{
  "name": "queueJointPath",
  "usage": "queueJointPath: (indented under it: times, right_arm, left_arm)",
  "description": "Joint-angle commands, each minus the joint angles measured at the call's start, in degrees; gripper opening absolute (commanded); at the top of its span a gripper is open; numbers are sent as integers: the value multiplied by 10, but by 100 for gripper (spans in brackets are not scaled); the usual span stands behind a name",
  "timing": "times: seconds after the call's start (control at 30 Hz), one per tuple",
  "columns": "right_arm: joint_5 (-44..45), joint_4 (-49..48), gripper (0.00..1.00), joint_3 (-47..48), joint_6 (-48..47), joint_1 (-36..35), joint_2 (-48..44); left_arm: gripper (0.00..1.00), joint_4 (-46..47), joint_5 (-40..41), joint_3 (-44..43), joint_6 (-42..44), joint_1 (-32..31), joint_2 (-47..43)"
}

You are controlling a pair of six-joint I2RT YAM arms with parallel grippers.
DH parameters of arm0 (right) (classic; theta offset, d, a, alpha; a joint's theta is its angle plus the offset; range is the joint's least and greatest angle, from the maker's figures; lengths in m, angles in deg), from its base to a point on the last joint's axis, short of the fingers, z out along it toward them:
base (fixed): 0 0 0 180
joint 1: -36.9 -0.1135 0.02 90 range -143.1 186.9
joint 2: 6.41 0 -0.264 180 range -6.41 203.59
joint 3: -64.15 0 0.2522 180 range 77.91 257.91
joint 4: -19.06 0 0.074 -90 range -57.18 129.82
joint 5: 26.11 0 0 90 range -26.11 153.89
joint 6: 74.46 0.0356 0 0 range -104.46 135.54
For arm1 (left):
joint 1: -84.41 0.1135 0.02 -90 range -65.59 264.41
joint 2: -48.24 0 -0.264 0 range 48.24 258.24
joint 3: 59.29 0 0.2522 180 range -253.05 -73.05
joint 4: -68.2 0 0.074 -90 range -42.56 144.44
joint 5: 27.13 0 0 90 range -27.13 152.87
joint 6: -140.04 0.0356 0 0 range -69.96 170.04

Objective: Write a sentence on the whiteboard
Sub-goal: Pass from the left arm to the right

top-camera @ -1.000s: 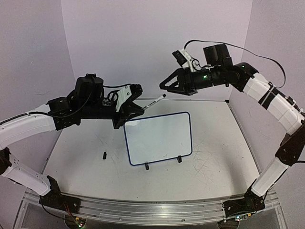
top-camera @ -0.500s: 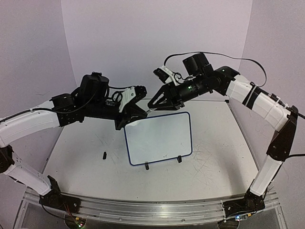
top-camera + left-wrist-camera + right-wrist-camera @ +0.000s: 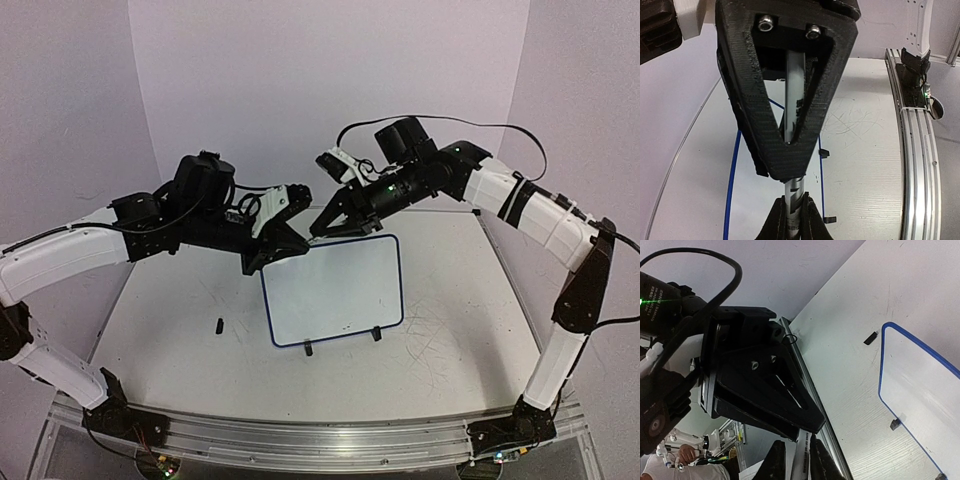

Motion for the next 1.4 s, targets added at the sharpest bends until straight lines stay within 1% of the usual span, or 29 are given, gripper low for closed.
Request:
queueJointPath:
  times: [0.0, 0.1, 0.23, 0.4, 0.5, 0.57, 0.67, 0.8, 0.87, 0.9, 0.97, 1.03, 1.1, 1.13, 1.17, 1.23, 1.3, 1.33, 1.37]
  right_arm:
    - [-9, 20, 27, 30, -28, -4, 9]
    - [-11, 26, 27, 29, -36, -9, 12]
    - [-13, 30, 23, 31, -40, -15, 18]
    - [-14, 34, 23, 29, -45, -19, 25]
    - [-14, 35, 16, 30, -46, -21, 28]
    - [-16, 35, 14, 28, -48, -23, 29]
    - [-19, 35, 13, 27, -50, -25, 30]
    - [-31, 32, 17, 27, -61, -30, 30]
    - [-34, 31, 16, 27, -64, -33, 31]
    - [-33, 31, 15, 28, -65, -35, 31]
    - [-27, 30, 1, 27, -67, -37, 30]
    - [-21, 28, 0, 22, -67, -37, 26]
    - [4, 23, 0, 17, -67, -38, 17]
    - [19, 16, 0, 12, -67, -38, 9]
    - [35, 8, 0, 6, -68, -38, 0]
    - [82, -4, 0, -5, -72, -37, -23]
    - [138, -11, 0, -20, -82, -38, -47]
    - [164, -13, 0, -28, -88, -37, -58]
    - [188, -16, 0, -34, -95, -37, -73]
  left_arm:
    - [0, -15, -8, -32, 6, 1, -3]
    - [0, -20, -8, -35, 8, 1, -1]
    - [0, -22, -6, -37, 10, 1, 3]
    - [0, -23, -4, -37, 11, 1, 3]
    - [0, -25, -2, -35, 9, 1, 1]
    - [0, -26, 0, -34, 8, 1, 0]
    - [0, -27, 2, -32, 8, 1, -1]
    - [0, -28, -1, -32, 6, 1, -1]
    - [0, -28, -1, -32, 5, 1, -1]
    - [0, -28, -1, -32, 5, 1, -1]
    - [0, -28, -2, -33, 4, 1, 0]
    - [0, -28, -1, -35, 2, 1, 2]
    - [1, -28, 4, -38, -7, 1, 3]
    - [4, -28, 11, -40, -13, 1, 2]
    - [12, -28, 17, -42, -22, 1, 1]
    - [35, -28, 33, -45, -41, 1, -3]
    - [55, -28, 44, -45, -59, 2, -14]
    - [63, -27, 46, -44, -68, 3, -21]
    - [68, -25, 49, -42, -77, 4, -30]
